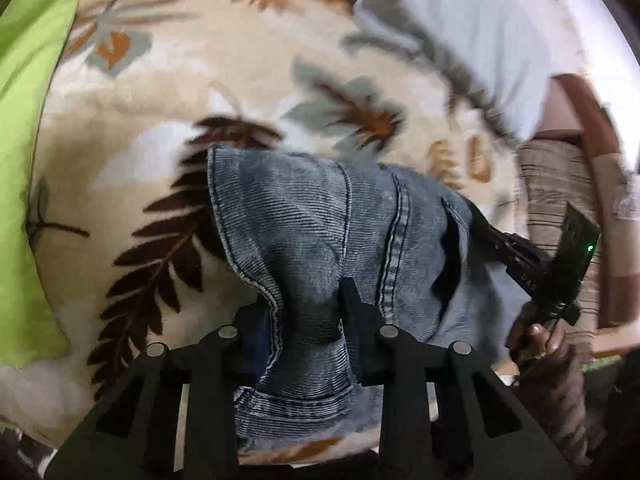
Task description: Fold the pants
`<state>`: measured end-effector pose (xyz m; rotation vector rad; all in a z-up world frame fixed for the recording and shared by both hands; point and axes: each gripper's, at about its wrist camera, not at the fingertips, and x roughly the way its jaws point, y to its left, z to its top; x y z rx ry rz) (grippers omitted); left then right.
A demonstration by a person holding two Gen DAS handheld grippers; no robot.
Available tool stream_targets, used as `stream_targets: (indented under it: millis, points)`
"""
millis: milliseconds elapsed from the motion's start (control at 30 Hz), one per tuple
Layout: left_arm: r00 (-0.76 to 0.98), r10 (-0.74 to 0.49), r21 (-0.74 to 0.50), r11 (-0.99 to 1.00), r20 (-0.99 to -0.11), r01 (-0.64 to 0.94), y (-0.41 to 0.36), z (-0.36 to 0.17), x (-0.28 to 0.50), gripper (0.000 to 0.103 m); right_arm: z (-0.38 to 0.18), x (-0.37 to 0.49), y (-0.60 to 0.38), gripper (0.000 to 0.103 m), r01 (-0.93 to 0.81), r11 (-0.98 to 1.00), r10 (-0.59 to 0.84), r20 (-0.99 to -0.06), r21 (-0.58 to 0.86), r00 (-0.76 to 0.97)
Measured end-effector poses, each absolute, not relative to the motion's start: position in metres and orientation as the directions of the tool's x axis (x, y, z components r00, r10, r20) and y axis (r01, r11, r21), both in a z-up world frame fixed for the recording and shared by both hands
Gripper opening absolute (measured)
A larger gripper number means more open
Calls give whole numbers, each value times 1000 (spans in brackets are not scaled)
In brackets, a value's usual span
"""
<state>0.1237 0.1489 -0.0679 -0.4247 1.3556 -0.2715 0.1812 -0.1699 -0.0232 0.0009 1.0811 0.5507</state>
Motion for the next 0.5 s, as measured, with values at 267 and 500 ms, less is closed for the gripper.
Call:
stream_targets:
  millis: [267,500]
  points:
    - [222,-381,-412,904,-898,-112,152,-50,115,34,-20,175,-174,24,-338,916,345,-851,214,397]
    - [352,-413,-469,879,-840,-87,149,-8,51,60,22,99,-238,38,-256,876,482,-741,408,468]
